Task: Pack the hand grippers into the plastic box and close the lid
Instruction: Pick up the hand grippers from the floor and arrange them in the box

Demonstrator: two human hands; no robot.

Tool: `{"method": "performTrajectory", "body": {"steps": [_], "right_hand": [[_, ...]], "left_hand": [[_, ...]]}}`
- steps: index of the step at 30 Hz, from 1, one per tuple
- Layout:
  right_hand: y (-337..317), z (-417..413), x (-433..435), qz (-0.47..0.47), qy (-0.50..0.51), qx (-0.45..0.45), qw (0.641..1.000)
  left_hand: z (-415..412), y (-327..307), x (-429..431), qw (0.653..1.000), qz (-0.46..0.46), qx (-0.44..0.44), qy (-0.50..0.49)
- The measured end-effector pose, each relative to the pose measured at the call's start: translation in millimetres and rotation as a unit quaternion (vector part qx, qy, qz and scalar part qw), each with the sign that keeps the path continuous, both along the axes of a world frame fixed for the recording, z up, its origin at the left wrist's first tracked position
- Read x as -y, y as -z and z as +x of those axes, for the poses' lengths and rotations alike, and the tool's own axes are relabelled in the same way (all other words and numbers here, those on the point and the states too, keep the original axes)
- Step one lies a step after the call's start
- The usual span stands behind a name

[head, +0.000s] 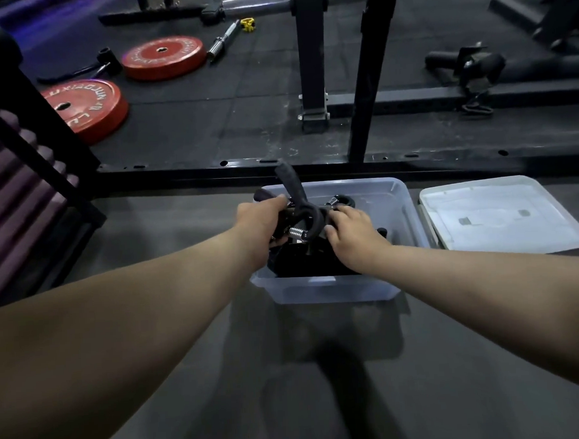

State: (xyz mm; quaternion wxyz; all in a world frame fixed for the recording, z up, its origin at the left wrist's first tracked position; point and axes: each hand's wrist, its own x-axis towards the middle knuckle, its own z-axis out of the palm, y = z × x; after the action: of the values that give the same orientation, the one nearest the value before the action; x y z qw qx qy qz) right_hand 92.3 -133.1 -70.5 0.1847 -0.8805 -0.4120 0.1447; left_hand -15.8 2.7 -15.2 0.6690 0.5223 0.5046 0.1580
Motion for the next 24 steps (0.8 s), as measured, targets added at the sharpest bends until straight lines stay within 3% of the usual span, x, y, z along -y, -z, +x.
{"method": "performTrajectory", "body": {"steps": [6,13,20,22,24], "right_hand": [[3,14,5,0.044,0.003,-0.009,0.999],[10,29,9,0.112,-0.013,0.005,0.994],[-15,58,18,0.214,0.043,-0.177,0.960],[-31,64,18,0.249,0.015,-0.187,0.950],[-46,73,16,0.217,-0.036,-0.135,0.966]], "left_hand": [[14,9,0,0.997,0.067,0.004,0.044],[33,9,-6,0.993,0.072,0.040,0.090],[43,11,1,0.985,0.045,0.070,0.152],[47,8,3,0.979,0.046,0.059,0.191],[51,7,2,0.969,0.064,0.044,0.236]]}}
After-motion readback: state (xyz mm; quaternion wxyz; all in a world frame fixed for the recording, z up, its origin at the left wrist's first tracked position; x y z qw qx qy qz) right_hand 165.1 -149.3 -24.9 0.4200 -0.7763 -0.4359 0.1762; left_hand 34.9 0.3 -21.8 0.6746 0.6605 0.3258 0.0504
